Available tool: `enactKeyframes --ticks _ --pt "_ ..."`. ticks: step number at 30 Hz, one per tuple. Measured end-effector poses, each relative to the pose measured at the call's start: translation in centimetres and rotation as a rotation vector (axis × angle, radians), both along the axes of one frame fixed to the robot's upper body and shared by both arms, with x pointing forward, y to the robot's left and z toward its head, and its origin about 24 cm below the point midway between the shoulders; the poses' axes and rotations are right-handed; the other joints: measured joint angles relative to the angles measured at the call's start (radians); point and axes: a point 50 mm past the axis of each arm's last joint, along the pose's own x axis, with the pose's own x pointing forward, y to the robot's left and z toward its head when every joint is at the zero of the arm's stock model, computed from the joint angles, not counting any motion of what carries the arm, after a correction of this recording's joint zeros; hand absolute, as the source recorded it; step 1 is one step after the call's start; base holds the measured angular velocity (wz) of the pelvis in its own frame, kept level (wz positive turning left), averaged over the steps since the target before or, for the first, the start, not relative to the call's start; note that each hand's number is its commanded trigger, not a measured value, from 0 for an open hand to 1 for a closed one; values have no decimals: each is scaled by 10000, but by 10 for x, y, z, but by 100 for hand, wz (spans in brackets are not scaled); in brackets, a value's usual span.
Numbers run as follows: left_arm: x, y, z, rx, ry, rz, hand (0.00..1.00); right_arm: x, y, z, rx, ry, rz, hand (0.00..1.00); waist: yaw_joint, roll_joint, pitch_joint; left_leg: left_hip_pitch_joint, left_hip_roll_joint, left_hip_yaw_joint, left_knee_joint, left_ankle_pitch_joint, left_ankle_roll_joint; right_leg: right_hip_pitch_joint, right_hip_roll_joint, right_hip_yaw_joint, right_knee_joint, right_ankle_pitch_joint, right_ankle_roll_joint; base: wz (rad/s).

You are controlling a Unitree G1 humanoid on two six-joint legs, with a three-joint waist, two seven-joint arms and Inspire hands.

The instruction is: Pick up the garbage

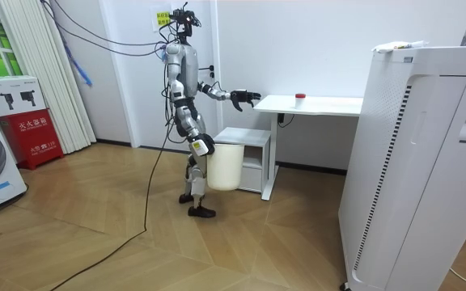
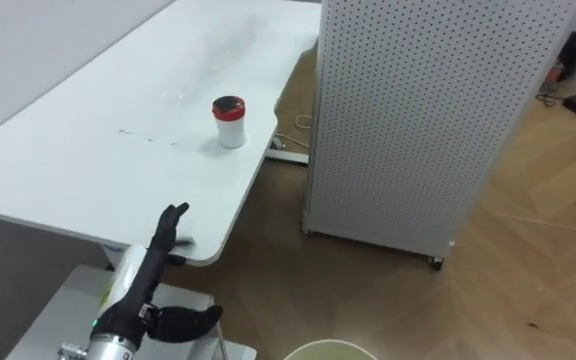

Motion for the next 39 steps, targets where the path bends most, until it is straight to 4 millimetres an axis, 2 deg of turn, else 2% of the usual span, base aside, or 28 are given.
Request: enactKeyframes --ticks 3,5,9,11,12,14,16,17,18,19,20,21,22,23,24,25,26,28,29,31,32,33,34,35,36,37,39 --pt "2 -5 17 -679 -859 -82 0 -1 0 0 -28 53 89 100 -29 19 7 299 7 59 -173 0 -2 232 51 -47 -174 0 2 -11" --pt "2 -5 22 -915 -1060 -80 0 -1 0 0 -17 22 101 100 -34 29 9 403 25 119 -240 -12 -24 314 62 -233 -185 0 1 -13" --pt "1 -6 26 -1051 -1217 -98 0 -3 0 -1 -38 64 127 100 -45 26 11 493 71 160 -218 -20 -50 435 61 -418 -318 -9 -13 -6" --pt "-1 -6 24 -1086 -1124 -62 0 -4 0 -1 -40 80 165 100 -21 3 17 563 128 229 23 -20 -52 511 78 -633 -331 -23 -52 -19" --pt "-2 -5 22 -1103 -1051 -25 0 -4 0 -1 -7 85 183 100 14 -32 28 644 161 303 176 -22 -55 615 40 -906 -326 -63 -127 -30" --pt "-2 -3 23 -1173 -1046 90 0 -3 0 -1 36 63 211 100 12 -67 43 647 265 296 501 -76 -148 675 23 -1035 -267 -109 -220 -30" --pt "-1 2 23 -1167 -1062 287 0 -4 1 -1 110 73 239 100 15 -91 74 601 498 280 1093 -246 -424 731 61 -1122 -99 -213 -386 -30" --pt "-1 5 23 -1201 -1064 400 0 -4 1 -1 124 72 285 100 21 -134 69 394 681 223 1814 -328 -546 742 93 -1205 67 -370 -505 -35" --pt "-1 8 23 -1237 -1056 510 0 -4 0 -1 102 83 311 100 46 -159 72 39 906 71 2897 -336 -560 746 89 -1323 222 -559 -623 -37" --pt "-1 9 23 -1269 -1019 560 0 -4 0 -1 78 91 308 100 65 -127 77 -177 1059 -74 3537 -334 -558 759 110 -1315 310 -678 -704 -42" --pt "-1 10 21 -1429 -933 658 0 -4 -2 0 11 91 273 100 95 1 104 -718 1357 -489 4926 -211 -573 773 312 -1168 570 -936 -881 -44" --pt "-1 12 19 -1537 -825 768 0 -5 -2 0 -54 127 280 100 95 83 126 -1330 1519 -1140 6203 243 -500 893 478 -1052 802 -1099 -987 -41" --pt "-1 12 17 -1573 -744 821 0 -6 -2 -1 -81 167 291 100 102 68 144 -1591 1506 -1494 6702 534 -480 951 565 -920 869 -1186 -1040 -28" --pt "-2 13 11 -1590 -520 908 0 -8 -3 -1 -151 238 271 100 132 52 139 -2036 1330 -2111 7148 549 -481 1040 684 -702 946 -1317 -1103 -23" --pt "-3 13 9 -1585 -408 938 0 -9 -5 -1 -238 276 187 100 134 61 136 -2552 1116 -2480 7128 427 -372 1052 724 -565 1004 -1407 -1145 -45" --pt "-3 14 9 -1608 -406 984 0 -9 -6 -1 -270 283 116 100 284 -16 183 -3060 825 -2623 6757 396 -342 1049 718 -276 1123 -1497 -1171 -54" --pt "-3 15 8 -1696 -356 1034 0 -10 -6 -1 -296 313 93 100 349 -35 183 -3279 765 -2671 6438 404 -356 1070 720 -159 1122 -1521 -1179 -72" --pt "-3 18 5 -2095 -197 1311 0 -12 -7 -2 -390 389 50 100 619 -65 140 -3790 485 -2731 4936 568 -561 1094 710 116 1129 -1621 -1198 -61" --pt "-4 23 4 -2107 -189 1501 0 -14 -6 -2 -424 429 15 100 619 -82 75 -4079 321 -2910 3644 810 -733 1105 718 236 1130 -1724 -1185 -40" --pt "-7 30 4 -2073 -203 1801 0 -18 -7 -3 -504 593 -5 100 633 -109 -13 -4295 78 -3231 1412 1578 -735 1223 731 448 1292 -2012 -1113 -31" --pt "-8 32 3 -2061 -178 1905 0 -18 -7 -3 -522 660 31 100 621 -116 -10 -4260 -45 -3352 997 1887 -707 1302 744 498 1321 -2107 -1095 -31" --pt "-11 38 1 -2021 -120 2134 0 -19 -7 -3 -547 760 142 100 619 -130 -59 -4095 -151 -3555 645 2548 -648 1514 695 688 1392 -2355 -1009 -25" --pt "-13 40 0 -2014 -102 2236 0 -19 -7 -3 -567 770 191 100 621 -155 -80 -3986 -233 -3588 605 2838 -595 1590 659 772 1415 -2478 -958 -32" --pt "-15 43 0 -1976 -122 2389 0 -19 -7 -3 -582 757 221 100 648 -251 -124 -3811 -349 -3514 630 3156 -373 1679 546 875 1398 -2679 -845 -28" --pt "-15 45 0 -1942 -182 2489 0 -17 -8 -3 -578 701 222 100 723 -326 -132 -3768 -436 -3380 849 3231 -211 1834 397 875 1308 -2831 -727 -30" --pt "-15 46 0 -1982 -175 2517 0 -17 -8 -3 -575 688 205 100 798 -354 -126 -3761 -456 -3274 1045 3198 -155 1944 324 879 1204 -2875 -665 -29" --pt "-15 45 0 -1978 -198 2489 0 -16 -10 -2 -661 659 260 100 983 -398 -125 -3740 -687 -3103 1728 2490 7 2396 -80 666 832 -3010 -411 -20"
